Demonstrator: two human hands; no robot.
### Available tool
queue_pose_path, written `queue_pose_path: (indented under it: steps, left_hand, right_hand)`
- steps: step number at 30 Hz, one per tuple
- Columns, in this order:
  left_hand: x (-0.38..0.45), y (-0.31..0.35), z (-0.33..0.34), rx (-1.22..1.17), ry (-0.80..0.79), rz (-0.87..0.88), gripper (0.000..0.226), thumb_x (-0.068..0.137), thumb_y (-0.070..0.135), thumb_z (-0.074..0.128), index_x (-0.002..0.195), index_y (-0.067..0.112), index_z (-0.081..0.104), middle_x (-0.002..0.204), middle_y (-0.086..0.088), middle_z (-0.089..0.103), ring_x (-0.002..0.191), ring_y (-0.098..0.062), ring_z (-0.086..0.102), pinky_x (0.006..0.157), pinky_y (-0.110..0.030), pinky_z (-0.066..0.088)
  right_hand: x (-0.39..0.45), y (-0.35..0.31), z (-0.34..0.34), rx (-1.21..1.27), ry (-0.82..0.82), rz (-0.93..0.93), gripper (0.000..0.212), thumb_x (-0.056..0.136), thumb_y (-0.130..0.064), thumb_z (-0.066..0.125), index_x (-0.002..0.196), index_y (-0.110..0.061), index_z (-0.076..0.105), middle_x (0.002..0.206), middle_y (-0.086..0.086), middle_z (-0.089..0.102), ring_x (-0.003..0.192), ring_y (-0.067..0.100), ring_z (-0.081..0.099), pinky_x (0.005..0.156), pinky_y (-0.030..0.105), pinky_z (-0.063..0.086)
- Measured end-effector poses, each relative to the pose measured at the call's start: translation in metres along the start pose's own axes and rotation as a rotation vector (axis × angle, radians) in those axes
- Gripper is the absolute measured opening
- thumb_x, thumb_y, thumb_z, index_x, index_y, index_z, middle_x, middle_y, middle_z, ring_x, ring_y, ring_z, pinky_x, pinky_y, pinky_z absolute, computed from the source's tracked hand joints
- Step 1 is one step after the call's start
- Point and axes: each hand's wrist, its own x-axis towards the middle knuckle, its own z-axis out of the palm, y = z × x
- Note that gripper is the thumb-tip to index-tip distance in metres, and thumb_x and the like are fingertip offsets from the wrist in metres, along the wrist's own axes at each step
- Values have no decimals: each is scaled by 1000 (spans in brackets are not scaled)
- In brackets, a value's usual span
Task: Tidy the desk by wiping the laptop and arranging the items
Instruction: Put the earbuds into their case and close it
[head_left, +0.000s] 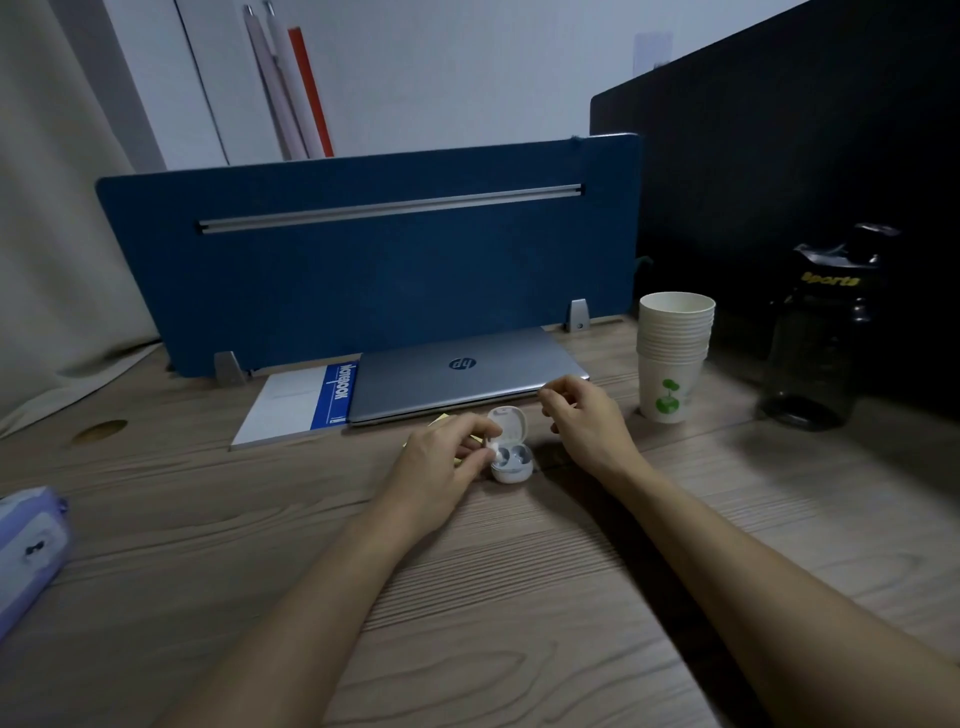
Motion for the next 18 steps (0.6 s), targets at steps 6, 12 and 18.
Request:
queue_pose_path:
  steps: [6,12,18]
  left_hand:
    - [-1,1,0,-48,5,13,28,89,18,67,116,26,65,107,11,66,92,5,61,78,-8,45]
    - [-5,-6,-20,-18,20,-38,26,91,28,65,108,46,61,107,24,60,95,7,57,73,-12,47]
    - [-24,-32,-59,4,-109,-222,30,81,38,74,107,46,62,107,22,60,98,3,57,83,-26,51]
  right_hand:
    - [0,-1,-1,-23,15,10,20,98,-30,52,105,-17,66,93,-2,67,89,16,64,86,41,54]
    - [0,0,-3,-20,20,17,20,97,-29,52,103,-16,66,92,-3,67,89,17,64,86,42,54]
    - [-1,0,-4,-41,4,14,20,97,-31,52,103,-18,66,94,-3,67,90,18,65,86,43,54]
